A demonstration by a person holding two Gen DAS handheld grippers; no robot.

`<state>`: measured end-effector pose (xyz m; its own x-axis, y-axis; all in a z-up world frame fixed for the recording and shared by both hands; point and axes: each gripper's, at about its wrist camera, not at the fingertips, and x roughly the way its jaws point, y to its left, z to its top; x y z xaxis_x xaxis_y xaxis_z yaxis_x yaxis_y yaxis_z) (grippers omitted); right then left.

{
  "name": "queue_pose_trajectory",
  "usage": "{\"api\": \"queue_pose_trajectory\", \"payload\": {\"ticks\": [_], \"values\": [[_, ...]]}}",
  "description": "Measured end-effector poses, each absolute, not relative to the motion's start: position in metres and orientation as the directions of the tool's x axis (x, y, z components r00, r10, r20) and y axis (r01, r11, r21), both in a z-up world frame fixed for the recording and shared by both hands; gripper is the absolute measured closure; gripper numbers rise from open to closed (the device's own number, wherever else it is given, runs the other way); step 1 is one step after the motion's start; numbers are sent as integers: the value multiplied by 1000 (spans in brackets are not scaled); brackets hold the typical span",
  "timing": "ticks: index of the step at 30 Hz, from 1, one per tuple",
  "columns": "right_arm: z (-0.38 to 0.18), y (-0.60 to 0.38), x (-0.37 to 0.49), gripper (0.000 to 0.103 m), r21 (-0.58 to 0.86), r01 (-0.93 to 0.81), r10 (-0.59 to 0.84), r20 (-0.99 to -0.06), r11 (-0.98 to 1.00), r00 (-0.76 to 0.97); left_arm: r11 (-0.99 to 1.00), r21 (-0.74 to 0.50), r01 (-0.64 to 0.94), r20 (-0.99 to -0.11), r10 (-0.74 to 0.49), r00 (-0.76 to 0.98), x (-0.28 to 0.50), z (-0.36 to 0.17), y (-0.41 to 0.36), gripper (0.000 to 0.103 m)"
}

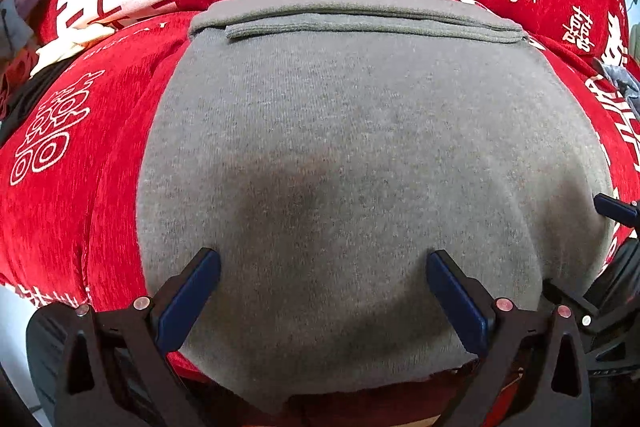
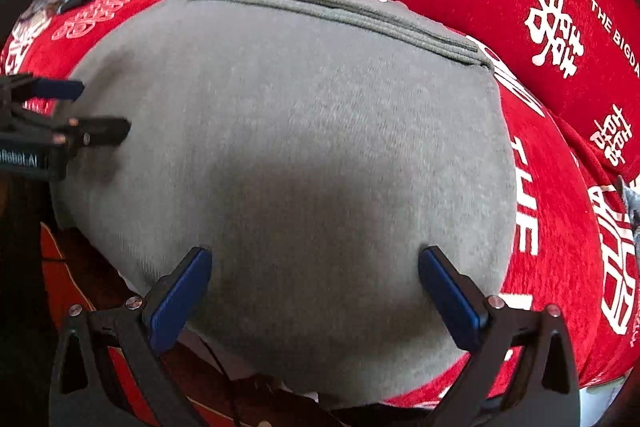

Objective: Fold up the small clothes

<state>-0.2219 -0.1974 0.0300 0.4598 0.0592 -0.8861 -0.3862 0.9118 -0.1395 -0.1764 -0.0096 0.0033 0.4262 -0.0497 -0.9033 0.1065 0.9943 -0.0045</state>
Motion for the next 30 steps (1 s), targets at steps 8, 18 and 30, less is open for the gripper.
{"api": "queue_pose_trajectory", "payload": {"ticks": [8, 18, 30], "values": [[59, -197, -197, 0, -52, -375, 116, -904, 925, 411, 990, 2, 139, -906, -57, 419, -147, 30, -6, 0], [48, -180, -60, 0, 1, -134, 46, -940, 991, 338, 1000, -8, -2, -928, -7, 374, -51, 13, -1, 0], [36, -181, -193, 0, -101, -400, 105, -881, 911, 462, 988, 34, 153, -925, -26, 379, -168, 5, 3, 0]]}}
